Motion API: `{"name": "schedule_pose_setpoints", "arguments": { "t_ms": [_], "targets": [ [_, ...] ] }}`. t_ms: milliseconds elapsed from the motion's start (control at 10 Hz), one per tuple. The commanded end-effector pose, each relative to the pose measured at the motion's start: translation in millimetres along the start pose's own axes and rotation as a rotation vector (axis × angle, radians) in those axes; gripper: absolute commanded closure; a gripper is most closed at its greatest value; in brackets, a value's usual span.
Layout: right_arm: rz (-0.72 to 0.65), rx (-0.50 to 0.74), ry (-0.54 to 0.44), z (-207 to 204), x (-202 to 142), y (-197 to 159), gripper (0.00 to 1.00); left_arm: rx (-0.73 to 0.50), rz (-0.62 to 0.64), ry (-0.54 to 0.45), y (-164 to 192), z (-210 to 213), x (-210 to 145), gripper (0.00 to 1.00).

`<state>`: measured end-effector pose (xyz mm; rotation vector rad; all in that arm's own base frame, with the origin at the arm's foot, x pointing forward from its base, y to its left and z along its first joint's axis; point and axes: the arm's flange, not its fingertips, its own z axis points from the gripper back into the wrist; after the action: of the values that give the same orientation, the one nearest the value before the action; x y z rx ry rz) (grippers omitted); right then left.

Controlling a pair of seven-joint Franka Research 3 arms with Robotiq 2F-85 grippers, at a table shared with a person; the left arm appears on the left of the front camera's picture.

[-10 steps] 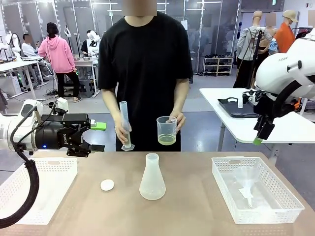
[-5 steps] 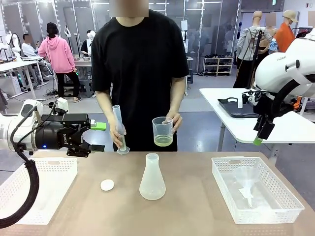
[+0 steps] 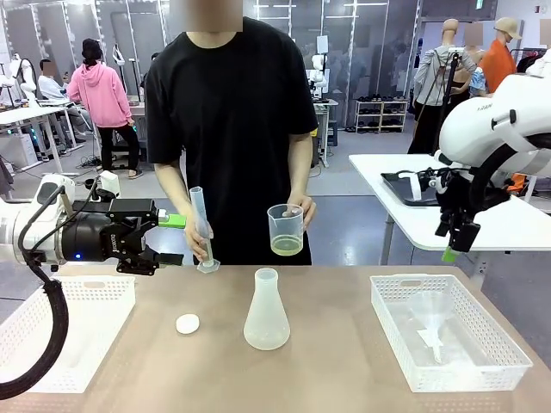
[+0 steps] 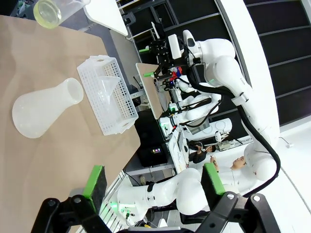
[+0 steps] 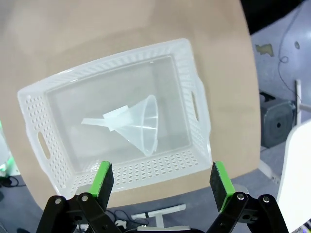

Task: Prepare the solutions needed for the experiment.
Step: Pick up the Plastic Funnel and insert it into the Big flask.

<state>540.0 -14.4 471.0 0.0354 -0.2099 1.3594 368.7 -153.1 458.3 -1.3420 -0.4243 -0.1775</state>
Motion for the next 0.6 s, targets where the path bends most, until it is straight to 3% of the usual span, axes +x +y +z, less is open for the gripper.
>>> {"name": "schedule_pose_setpoints", "arguments": {
  "t_ms": [0, 500],
  "targets": [
    [0.068, 0.061, -0.004, -11, -7, 1, 0.00, -0.020, 0.019, -0.010, -2, -3, -2, 0.00],
    [0.038, 0.169, 0.019, -63, -5, -4, 0.00, -0.020, 0.019, -0.010, -2, -3, -2, 0.00]
  ]
}}
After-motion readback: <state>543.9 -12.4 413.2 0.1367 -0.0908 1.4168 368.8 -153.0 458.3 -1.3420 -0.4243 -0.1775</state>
